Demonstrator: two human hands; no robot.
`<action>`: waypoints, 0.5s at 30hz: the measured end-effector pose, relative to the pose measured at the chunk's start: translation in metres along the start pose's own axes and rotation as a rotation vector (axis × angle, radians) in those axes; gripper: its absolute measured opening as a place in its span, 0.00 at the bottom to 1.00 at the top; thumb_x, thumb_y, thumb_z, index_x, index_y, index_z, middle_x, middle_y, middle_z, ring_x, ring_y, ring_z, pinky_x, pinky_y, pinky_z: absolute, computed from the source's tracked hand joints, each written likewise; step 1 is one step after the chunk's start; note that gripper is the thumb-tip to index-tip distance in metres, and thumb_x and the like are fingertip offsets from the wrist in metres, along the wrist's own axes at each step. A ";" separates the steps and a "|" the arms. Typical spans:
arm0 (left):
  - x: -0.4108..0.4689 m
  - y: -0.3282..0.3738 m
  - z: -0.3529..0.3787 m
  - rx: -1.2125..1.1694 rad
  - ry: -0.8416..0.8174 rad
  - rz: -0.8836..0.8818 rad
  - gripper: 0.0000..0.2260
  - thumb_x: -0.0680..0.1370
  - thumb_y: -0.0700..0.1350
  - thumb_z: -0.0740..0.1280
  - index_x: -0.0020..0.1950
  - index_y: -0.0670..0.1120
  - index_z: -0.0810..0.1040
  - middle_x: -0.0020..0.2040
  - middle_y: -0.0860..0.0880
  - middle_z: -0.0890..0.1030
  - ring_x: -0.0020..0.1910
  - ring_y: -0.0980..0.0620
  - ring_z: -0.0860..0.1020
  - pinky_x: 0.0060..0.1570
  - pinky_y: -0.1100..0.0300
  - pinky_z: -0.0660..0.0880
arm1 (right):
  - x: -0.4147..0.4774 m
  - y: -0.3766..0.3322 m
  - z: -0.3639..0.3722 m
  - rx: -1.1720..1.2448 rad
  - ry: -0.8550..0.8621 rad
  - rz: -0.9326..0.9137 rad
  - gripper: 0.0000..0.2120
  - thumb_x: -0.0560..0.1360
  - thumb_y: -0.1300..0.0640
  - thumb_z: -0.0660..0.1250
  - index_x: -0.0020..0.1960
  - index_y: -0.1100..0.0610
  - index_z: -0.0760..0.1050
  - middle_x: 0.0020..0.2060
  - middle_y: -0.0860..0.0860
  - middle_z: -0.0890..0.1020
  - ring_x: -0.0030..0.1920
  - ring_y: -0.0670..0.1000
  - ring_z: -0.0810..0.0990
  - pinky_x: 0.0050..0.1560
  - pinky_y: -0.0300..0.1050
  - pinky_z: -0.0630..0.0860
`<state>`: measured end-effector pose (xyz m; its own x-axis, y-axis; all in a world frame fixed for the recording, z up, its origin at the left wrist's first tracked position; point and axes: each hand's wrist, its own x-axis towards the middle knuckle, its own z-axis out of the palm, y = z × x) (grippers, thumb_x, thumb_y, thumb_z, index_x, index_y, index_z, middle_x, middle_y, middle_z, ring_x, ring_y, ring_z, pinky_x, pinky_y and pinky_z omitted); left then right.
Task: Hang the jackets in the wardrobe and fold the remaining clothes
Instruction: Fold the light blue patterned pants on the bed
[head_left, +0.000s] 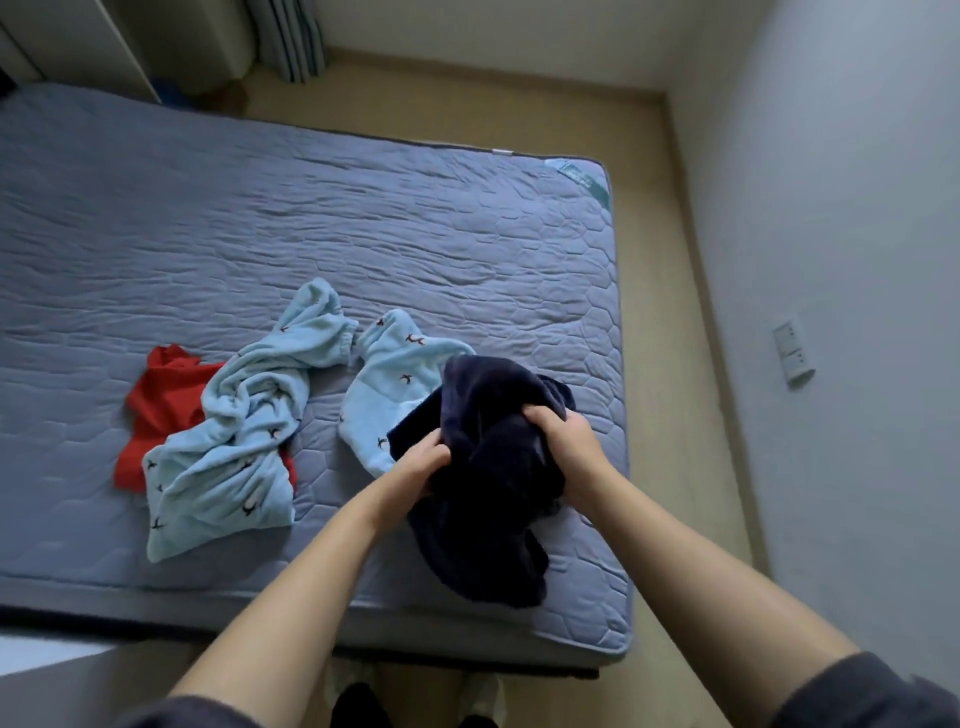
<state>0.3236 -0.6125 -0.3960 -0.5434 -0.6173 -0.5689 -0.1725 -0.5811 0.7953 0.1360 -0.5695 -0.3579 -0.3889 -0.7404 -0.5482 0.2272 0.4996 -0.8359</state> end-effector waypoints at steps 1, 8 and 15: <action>-0.004 0.002 0.003 0.026 -0.064 0.045 0.18 0.73 0.51 0.62 0.63 0.58 0.75 0.55 0.51 0.81 0.52 0.54 0.79 0.50 0.59 0.76 | -0.003 -0.009 0.003 0.003 -0.020 -0.003 0.08 0.75 0.58 0.67 0.53 0.57 0.79 0.41 0.51 0.84 0.41 0.48 0.82 0.40 0.39 0.77; -0.042 0.083 0.014 -0.077 0.106 0.307 0.12 0.79 0.52 0.61 0.53 0.47 0.79 0.45 0.50 0.83 0.46 0.52 0.80 0.46 0.56 0.77 | -0.023 -0.095 0.021 0.068 -0.119 -0.124 0.05 0.79 0.59 0.64 0.46 0.57 0.78 0.41 0.56 0.82 0.41 0.52 0.80 0.47 0.47 0.77; -0.098 0.198 0.013 -0.141 0.223 0.566 0.14 0.83 0.48 0.57 0.43 0.47 0.78 0.31 0.51 0.76 0.30 0.56 0.73 0.30 0.63 0.70 | -0.062 -0.206 0.040 -0.052 -0.118 -0.470 0.06 0.79 0.58 0.63 0.46 0.52 0.77 0.40 0.49 0.81 0.39 0.44 0.80 0.41 0.36 0.77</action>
<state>0.3321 -0.6604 -0.1800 -0.3317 -0.9371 -0.1092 0.2101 -0.1862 0.9598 0.1492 -0.6445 -0.1530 -0.3338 -0.9358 -0.1130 0.0054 0.1180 -0.9930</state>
